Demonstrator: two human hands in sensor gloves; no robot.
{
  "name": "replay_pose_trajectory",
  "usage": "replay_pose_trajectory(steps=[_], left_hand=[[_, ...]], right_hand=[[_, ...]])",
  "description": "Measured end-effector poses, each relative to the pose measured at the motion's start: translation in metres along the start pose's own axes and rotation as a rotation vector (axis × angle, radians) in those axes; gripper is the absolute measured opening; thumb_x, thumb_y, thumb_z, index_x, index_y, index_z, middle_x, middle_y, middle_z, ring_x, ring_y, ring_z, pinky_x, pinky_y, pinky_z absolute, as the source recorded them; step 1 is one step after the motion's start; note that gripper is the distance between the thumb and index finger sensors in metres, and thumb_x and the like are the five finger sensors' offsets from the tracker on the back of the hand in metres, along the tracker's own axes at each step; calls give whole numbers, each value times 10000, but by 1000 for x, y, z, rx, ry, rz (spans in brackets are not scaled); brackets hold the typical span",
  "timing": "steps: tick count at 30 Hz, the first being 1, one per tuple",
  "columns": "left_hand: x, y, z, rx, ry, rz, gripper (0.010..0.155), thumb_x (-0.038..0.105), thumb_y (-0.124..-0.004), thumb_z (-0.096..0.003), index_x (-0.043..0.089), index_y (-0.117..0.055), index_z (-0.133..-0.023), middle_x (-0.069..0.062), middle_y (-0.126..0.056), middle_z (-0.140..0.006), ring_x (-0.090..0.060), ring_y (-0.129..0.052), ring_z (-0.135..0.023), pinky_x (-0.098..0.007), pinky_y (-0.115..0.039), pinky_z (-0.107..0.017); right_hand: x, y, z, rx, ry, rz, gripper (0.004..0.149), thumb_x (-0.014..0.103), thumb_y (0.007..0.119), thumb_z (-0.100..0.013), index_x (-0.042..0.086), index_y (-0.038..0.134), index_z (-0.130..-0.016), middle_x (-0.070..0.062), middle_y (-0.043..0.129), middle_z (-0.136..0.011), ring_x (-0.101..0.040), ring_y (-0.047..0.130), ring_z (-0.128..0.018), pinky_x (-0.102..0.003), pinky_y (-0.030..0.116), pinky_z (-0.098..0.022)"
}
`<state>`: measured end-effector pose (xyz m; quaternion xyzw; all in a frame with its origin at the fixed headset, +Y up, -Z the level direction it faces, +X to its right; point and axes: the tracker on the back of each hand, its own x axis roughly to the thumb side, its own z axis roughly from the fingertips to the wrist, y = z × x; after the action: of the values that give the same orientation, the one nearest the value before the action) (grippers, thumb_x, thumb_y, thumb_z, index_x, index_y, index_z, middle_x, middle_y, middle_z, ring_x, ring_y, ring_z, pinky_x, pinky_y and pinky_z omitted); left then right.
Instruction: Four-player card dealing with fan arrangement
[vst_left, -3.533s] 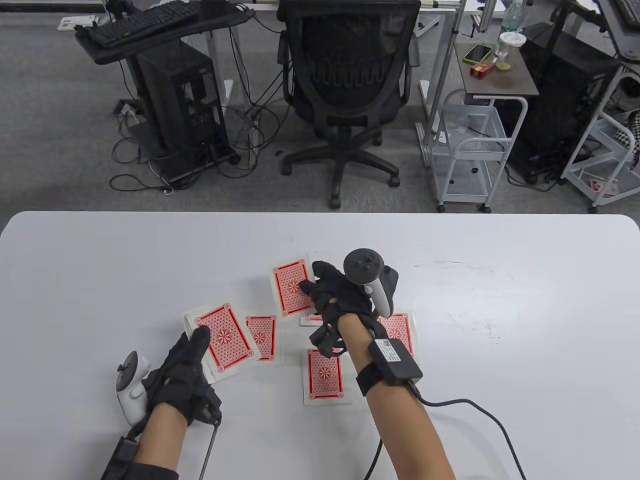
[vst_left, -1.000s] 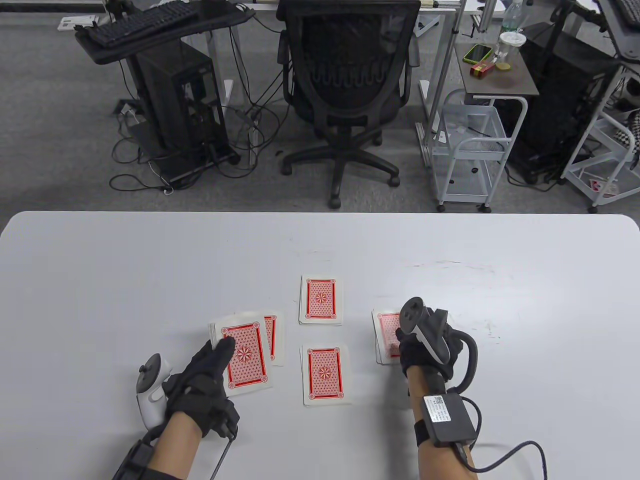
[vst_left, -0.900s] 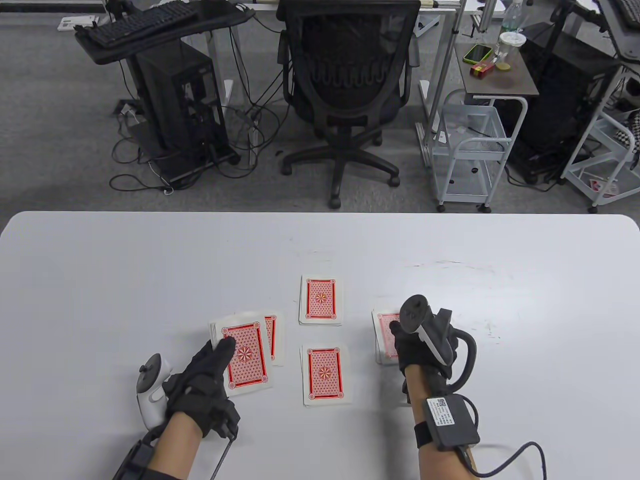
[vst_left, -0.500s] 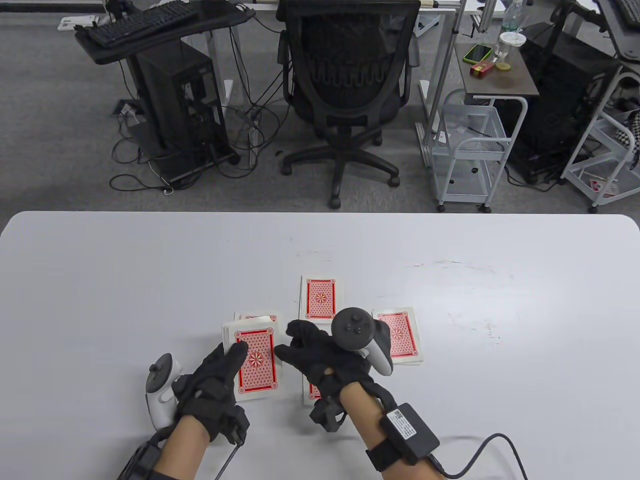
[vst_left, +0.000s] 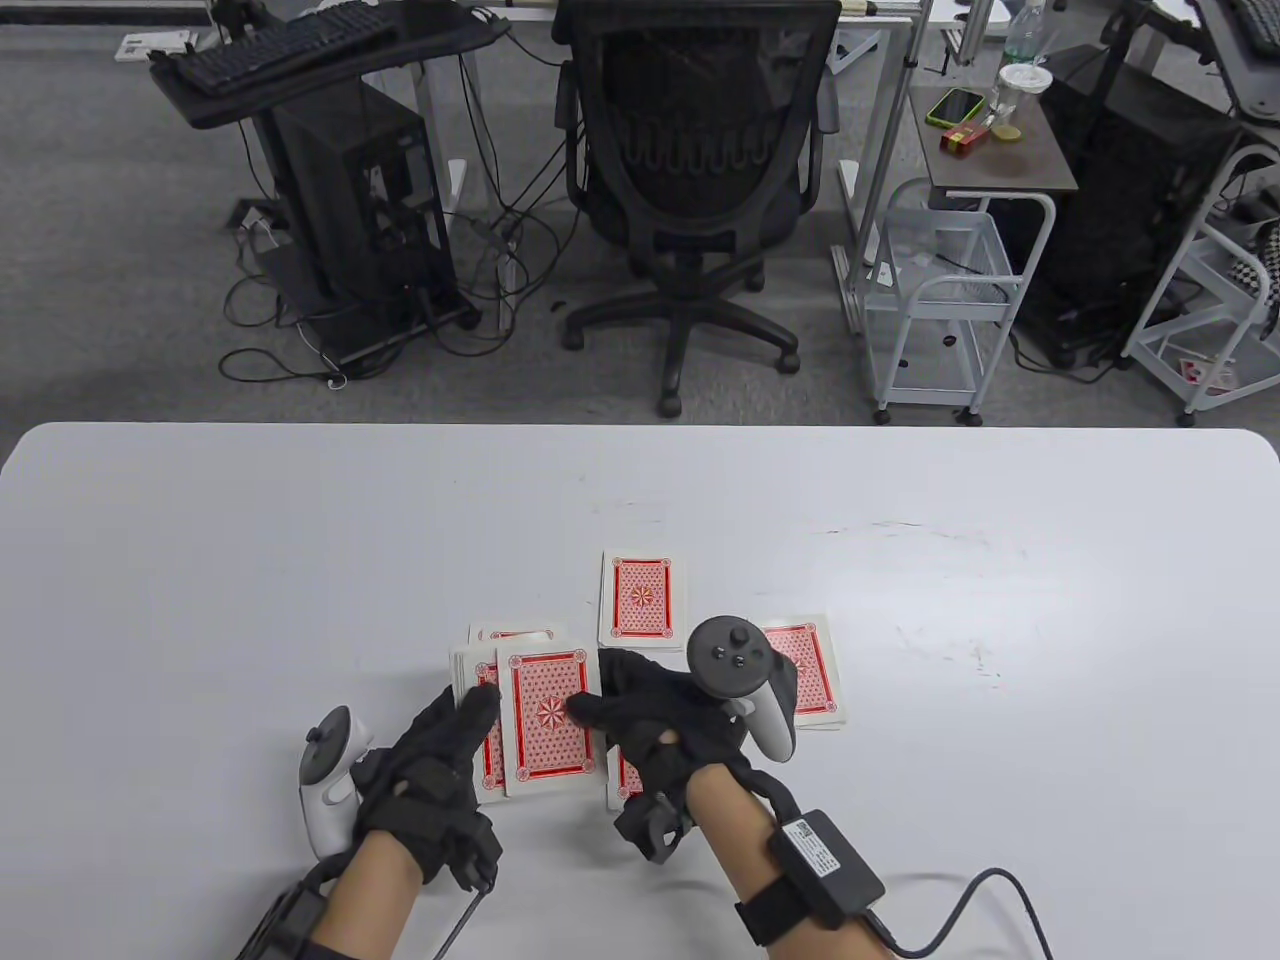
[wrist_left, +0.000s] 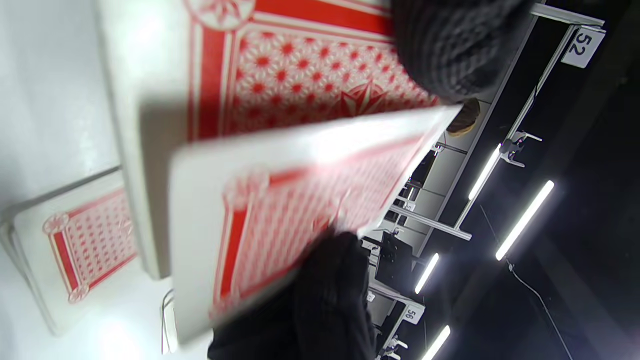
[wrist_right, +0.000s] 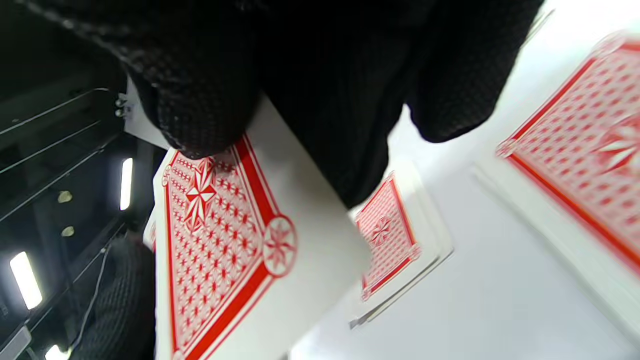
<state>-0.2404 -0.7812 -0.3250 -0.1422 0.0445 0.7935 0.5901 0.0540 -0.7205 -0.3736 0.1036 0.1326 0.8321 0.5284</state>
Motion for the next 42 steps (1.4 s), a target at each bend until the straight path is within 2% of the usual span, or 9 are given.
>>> replay_pose_trajectory(steps=[7, 18, 21, 25, 29, 31, 35, 37, 42], left_hand=[[1, 21, 0, 86, 35, -17, 489, 486, -805, -508, 295, -706, -948, 65, -906, -886, -245, -1036, -708, -426, -919, -463], [1, 24, 0, 90, 31, -18, 489, 485, -809, -511, 292, -707, -949, 63, -908, -885, -246, -1037, -706, -425, -921, -462], [2, 23, 0, 88, 32, -20, 487, 486, -809, -511, 293, -709, -947, 64, -908, -884, -244, -1039, -704, -422, -922, -461], [2, 24, 0, 88, 29, -28, 488, 488, -810, -512, 292, -709, -947, 65, -909, -884, -244, -1039, -703, -426, -920, -460], [1, 20, -1, 77, 28, -26, 488, 488, -812, -510, 290, -711, -946, 64, -911, -881, -246, -1039, -702, -428, -920, -458], [0, 15, -1, 61, 26, -32, 488, 488, -814, -508, 288, -715, -943, 62, -914, -878, -247, -1040, -700, -431, -920, -455], [-2, 4, 0, 33, 27, -53, 487, 485, -821, -503, 282, -727, -935, 56, -925, -865, -252, -1049, -681, -440, -924, -438], [-3, 0, 0, 23, 26, -70, 487, 486, -824, -501, 281, -730, -933, 57, -928, -861, -251, -1053, -673, -440, -926, -432], [-4, -3, 0, 17, 30, -89, 489, 489, -830, -495, 288, -732, -930, 63, -927, -862, -250, -1050, -679, -440, -923, -438]], right_hand=[[-14, -25, 3, -71, 103, 261, 745, 315, 863, -506, 3, 473, -1059, -44, 809, -773, -142, 979, -387, -539, 745, -481], [-32, 13, -8, -49, 297, 969, 774, 409, 851, -525, 1, 471, -1061, -19, 813, -729, -92, 979, -342, -501, 766, -481], [-35, 19, -10, -20, 334, 1064, 747, 435, 828, -537, 20, 494, -1060, -9, 816, -724, -86, 968, -326, -496, 764, -483], [-26, 15, -8, -34, 303, 1010, 696, 454, 807, -548, 43, 550, -1047, -9, 837, -710, -98, 977, -314, -498, 766, -477], [-1, 7, 0, -67, 141, 753, 659, 472, 752, -570, 59, 559, -1046, -47, 829, -772, -158, 1006, -418, -528, 745, -506], [7, 11, 0, -19, -27, 567, 637, 458, 740, -575, 55, 571, -1039, -86, 812, -810, -217, 1011, -489, -564, 722, -524], [6, 32, -3, 137, -152, 276, 684, 488, 740, -565, 52, 542, -1054, -132, 749, -890, -299, 977, -624, -617, 688, -544], [3, 41, -3, 162, -128, 207, 732, 495, 795, -533, 48, 525, -1046, -106, 743, -875, -285, 969, -624, -619, 691, -542], [0, 48, -2, 71, -56, 126, 586, 388, 885, -472, 90, 673, -929, -20, 845, -716, -205, 1025, -467, -592, 736, -512]])
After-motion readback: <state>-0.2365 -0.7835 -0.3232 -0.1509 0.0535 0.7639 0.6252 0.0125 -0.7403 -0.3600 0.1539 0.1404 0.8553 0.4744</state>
